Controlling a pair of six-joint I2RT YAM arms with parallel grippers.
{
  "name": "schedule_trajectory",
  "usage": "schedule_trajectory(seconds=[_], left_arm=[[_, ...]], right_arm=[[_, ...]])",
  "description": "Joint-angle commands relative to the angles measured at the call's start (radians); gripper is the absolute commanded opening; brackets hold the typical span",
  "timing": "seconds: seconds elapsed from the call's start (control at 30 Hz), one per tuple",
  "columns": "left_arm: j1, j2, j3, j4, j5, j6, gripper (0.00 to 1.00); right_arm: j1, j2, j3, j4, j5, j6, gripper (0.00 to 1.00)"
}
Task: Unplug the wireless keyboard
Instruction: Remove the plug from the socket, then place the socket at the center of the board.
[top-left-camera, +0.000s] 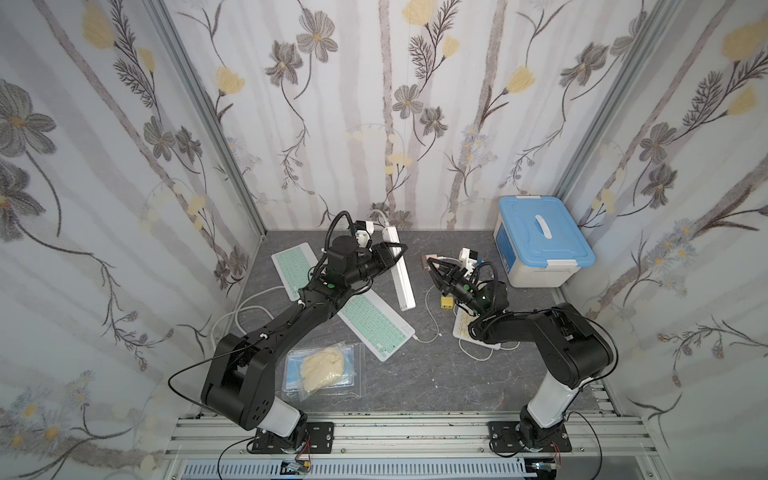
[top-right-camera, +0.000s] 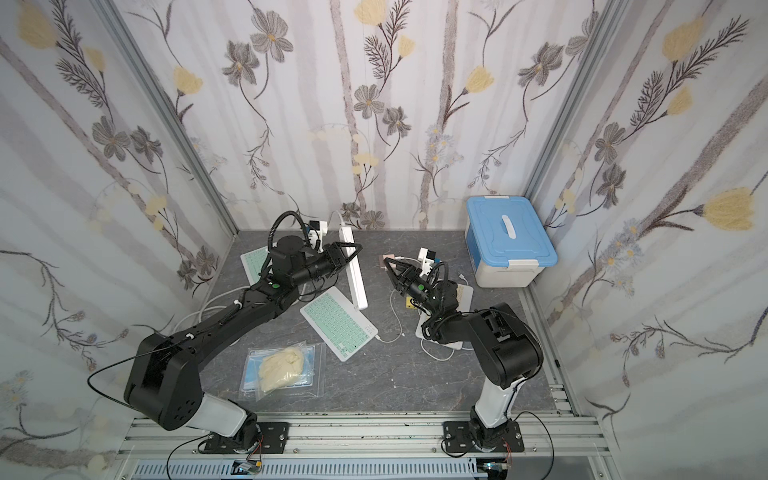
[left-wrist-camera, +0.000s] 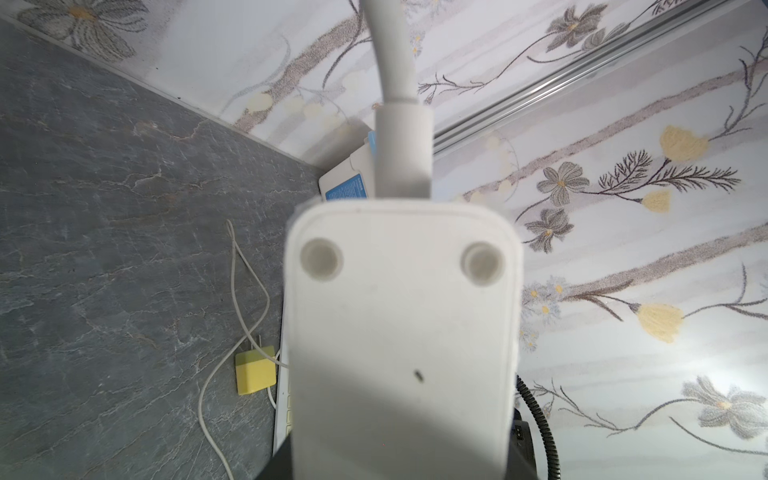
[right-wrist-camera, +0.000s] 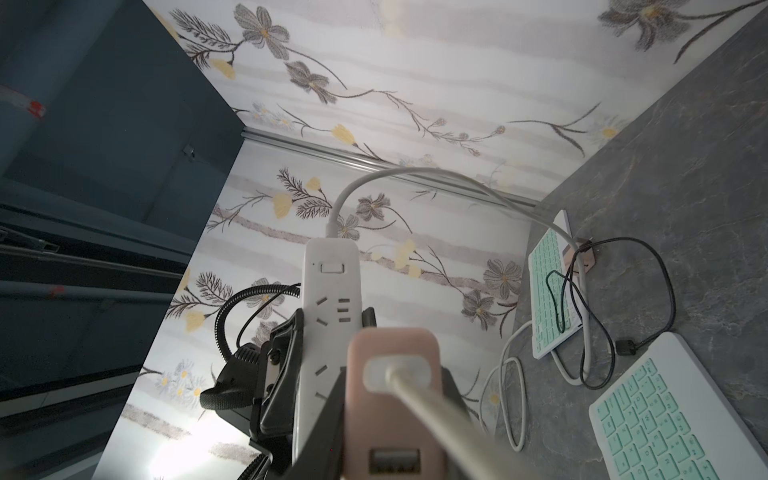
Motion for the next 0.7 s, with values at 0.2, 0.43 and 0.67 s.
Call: schedule_trajectory(seconds=[0.2, 0.43, 0.67], left_arm=[[0.001, -0.006, 0.033, -0.046, -0.008, 0.07, 0.0], [0.027, 0.037, 0.076, -0.133, -0.053, 0.13, 0.0], [0.042, 0.172, 0.188, -0.218, -0.086, 0.192, 0.0]], right_arm=[[-0.018, -0.066, -0.021, -0.012, -0.012, -0.034, 0.0], [-0.027, -0.244, 0.044, -0.413, -0.15, -0.298, 0.0], [-0.042, -0.408, 0.121, -0.826, -0.236, -0.677, 0.0]])
